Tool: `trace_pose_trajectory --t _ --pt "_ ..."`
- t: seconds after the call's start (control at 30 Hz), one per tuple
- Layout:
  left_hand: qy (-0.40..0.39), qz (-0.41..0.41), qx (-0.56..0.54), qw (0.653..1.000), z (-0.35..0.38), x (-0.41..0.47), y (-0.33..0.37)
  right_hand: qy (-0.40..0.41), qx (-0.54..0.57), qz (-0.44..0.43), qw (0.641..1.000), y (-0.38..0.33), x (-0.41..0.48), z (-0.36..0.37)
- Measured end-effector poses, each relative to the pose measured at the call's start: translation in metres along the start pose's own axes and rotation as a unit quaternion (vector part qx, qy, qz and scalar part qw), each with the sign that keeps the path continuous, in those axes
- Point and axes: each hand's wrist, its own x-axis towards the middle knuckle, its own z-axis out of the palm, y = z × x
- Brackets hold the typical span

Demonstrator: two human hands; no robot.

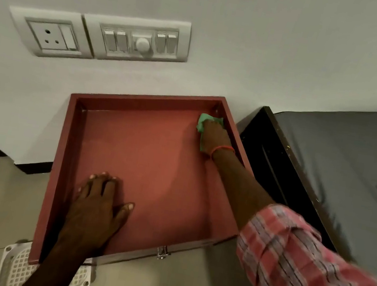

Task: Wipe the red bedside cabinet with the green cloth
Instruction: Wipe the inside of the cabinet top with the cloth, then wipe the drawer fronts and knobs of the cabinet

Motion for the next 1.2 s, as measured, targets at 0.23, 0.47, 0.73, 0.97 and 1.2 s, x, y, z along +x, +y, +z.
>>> trace_pose_trajectory --t 0.23,0.47,0.73,0.97,1.2 --pt "-0.007 -0.018 0.034 0.999 0.006 0.004 0.005 0.093 -0.016 0.003 0.996 0.046 -0.208 0.045" --pt "0.015 -0.013 0.083 0.996 0.017 0.001 0.009 0.116 -0.029 0.006 0.993 0.05 -0.226 0.044" --pt "0.092 -0.011 0.056 0.994 0.038 -0.003 0.007 0.198 -0.082 0.01 0.977 0.041 -0.202 0.068" --pt "0.128 -0.006 0.048 0.991 0.035 -0.015 0.008 0.231 -0.076 -0.031 0.97 0.045 -0.21 0.069" --pt "0.155 -0.015 0.034 0.987 0.036 -0.01 0.008 0.259 0.109 -0.215 0.935 -0.034 -0.277 0.141"
